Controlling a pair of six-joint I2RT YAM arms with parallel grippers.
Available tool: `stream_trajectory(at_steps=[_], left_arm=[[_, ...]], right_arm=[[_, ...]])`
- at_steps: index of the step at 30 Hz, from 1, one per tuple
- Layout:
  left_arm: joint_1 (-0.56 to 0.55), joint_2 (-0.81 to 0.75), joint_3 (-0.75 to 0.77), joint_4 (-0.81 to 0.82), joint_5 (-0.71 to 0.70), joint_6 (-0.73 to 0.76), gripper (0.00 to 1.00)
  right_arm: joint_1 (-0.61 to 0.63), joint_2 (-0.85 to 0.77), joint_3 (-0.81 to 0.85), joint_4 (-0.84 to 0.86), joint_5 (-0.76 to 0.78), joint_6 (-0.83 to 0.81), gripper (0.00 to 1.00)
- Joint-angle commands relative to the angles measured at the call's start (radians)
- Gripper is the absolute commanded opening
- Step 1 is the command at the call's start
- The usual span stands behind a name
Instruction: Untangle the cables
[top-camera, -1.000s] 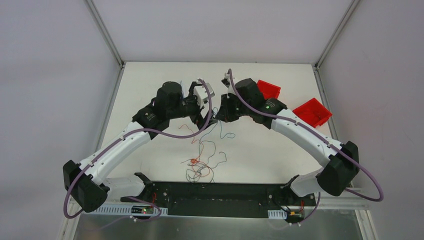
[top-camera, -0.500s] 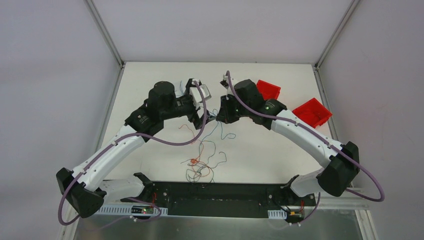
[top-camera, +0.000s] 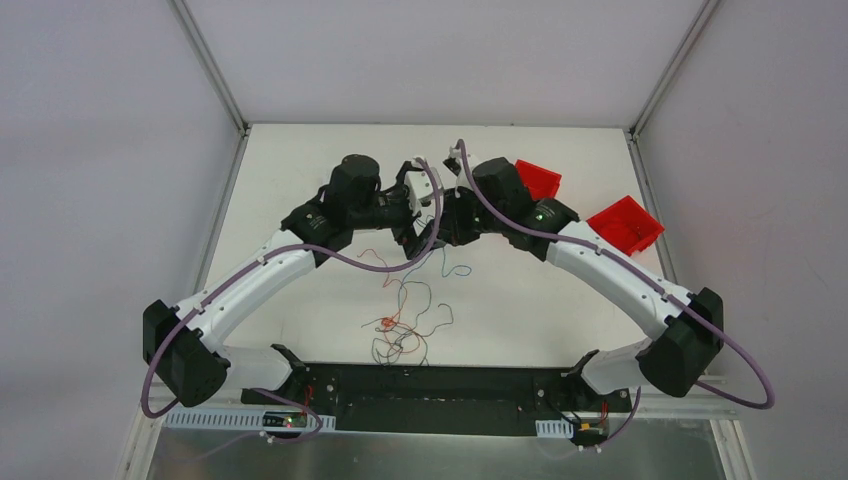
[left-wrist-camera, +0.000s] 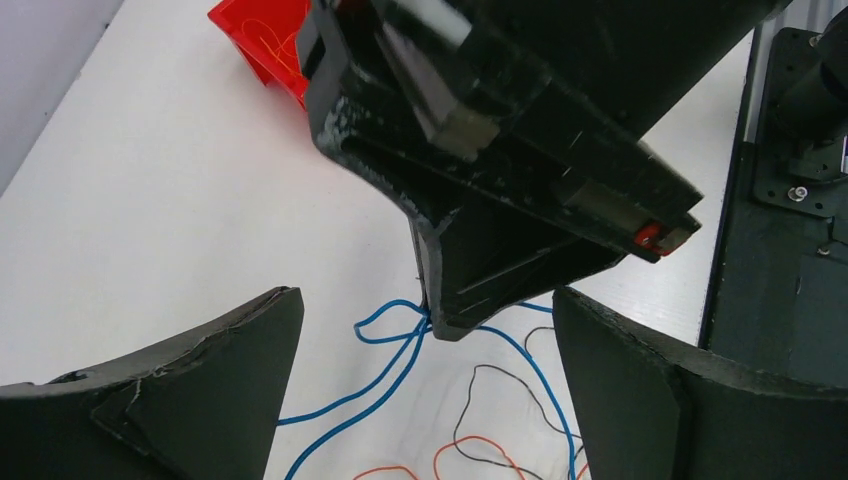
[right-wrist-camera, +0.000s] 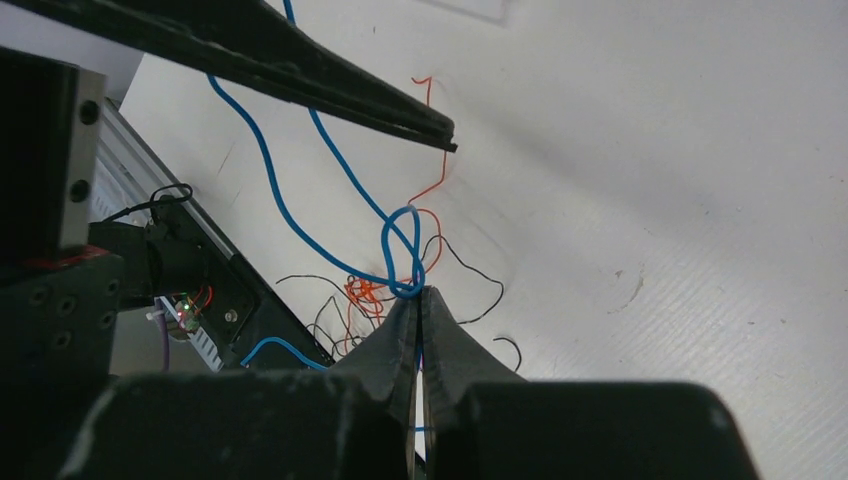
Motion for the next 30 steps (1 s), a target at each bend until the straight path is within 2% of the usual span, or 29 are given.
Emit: stream_trajectory(at_steps=[1, 12, 17, 21, 24, 27, 30], left_arm=[[-0.017, -0.016, -0.005, 0.058, 0.048, -0.040, 1.00], [-0.019, -0.051, -0.149, 0.271, -0.033, -0.198, 1.00], [-0.019, -0.056, -0.182, 0.308, -0.052, -0.221, 0.92], [-0.019, -0.049, -0.183, 0.311, -0.042, -0.224, 0.81], [-0.019, -0.047, -0.182, 0.317, -0.041, -0.227, 0.80], [-0.019, -0.045, -0.182, 0.328, -0.054, -0.229, 0.64], [-0.019, -0.040, -0.179, 0.322, -0.059, -0.228, 0.37]], right_arm=[[-0.007, -0.068, 0.022, 0.036, 0.018, 0.025, 0.00], [-0.018, -0.141, -0.035, 0.161, 0.053, 0.154, 0.00], [-0.028, -0.158, -0.040, 0.157, 0.042, 0.186, 0.00], [-0.035, -0.158, -0.042, 0.147, 0.030, 0.236, 0.00], [-0.037, -0.159, -0.044, 0.147, 0.020, 0.254, 0.00], [-0.038, -0.162, -0.050, 0.147, 0.004, 0.267, 0.00], [-0.039, -0.167, -0.054, 0.144, 0.005, 0.274, 0.00]])
